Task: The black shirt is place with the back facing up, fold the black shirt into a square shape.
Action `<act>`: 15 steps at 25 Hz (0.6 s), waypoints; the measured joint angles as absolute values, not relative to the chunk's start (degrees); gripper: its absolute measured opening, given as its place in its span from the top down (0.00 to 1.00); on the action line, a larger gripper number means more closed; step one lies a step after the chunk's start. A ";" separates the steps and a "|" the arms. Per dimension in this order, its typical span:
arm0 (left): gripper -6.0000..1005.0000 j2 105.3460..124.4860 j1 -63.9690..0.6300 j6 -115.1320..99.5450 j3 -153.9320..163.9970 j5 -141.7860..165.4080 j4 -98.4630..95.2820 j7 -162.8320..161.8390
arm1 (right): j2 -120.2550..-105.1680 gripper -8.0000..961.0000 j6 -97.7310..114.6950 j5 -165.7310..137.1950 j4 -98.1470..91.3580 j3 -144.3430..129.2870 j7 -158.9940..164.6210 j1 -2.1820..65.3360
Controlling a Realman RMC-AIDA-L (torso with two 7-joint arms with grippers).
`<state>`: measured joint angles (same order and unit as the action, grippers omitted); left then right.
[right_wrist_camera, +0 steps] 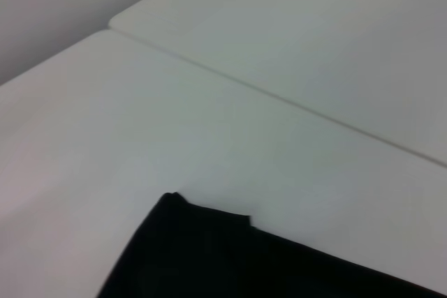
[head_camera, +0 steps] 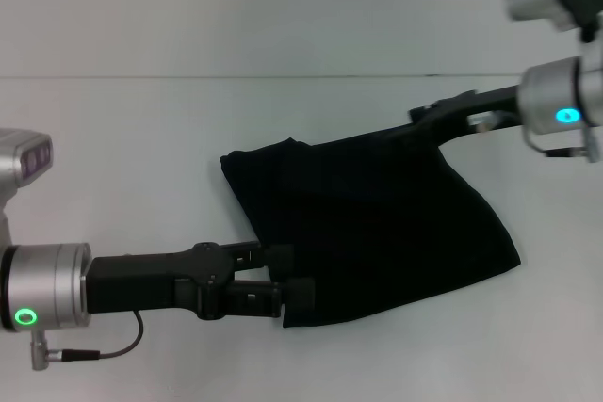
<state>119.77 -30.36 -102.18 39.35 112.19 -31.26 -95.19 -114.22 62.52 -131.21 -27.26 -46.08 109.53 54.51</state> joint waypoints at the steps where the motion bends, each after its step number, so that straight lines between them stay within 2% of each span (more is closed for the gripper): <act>1: 0.06 119.70 -30.48 -102.13 39.35 112.36 -31.28 -95.18 | -114.88 0.09 61.66 -131.22 -26.80 -46.97 109.54 55.14; 5: 0.06 119.37 -30.83 -102.05 39.30 112.61 -31.35 -95.16 | -116.80 0.10 59.27 -131.23 -26.02 -49.50 109.91 56.35; 12: 0.07 119.08 -30.94 -101.61 39.14 113.40 -31.46 -95.13 | -117.64 0.10 58.12 -131.04 -24.37 -49.93 110.76 56.60; 15: 0.07 119.09 -30.97 -101.20 39.09 114.12 -31.46 -95.27 | -118.07 0.22 56.06 -130.98 -23.12 -49.96 110.85 56.81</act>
<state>119.09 -30.97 -101.20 39.09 114.12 -31.46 -95.27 -118.07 56.06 -130.98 -23.12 -49.96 110.85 56.81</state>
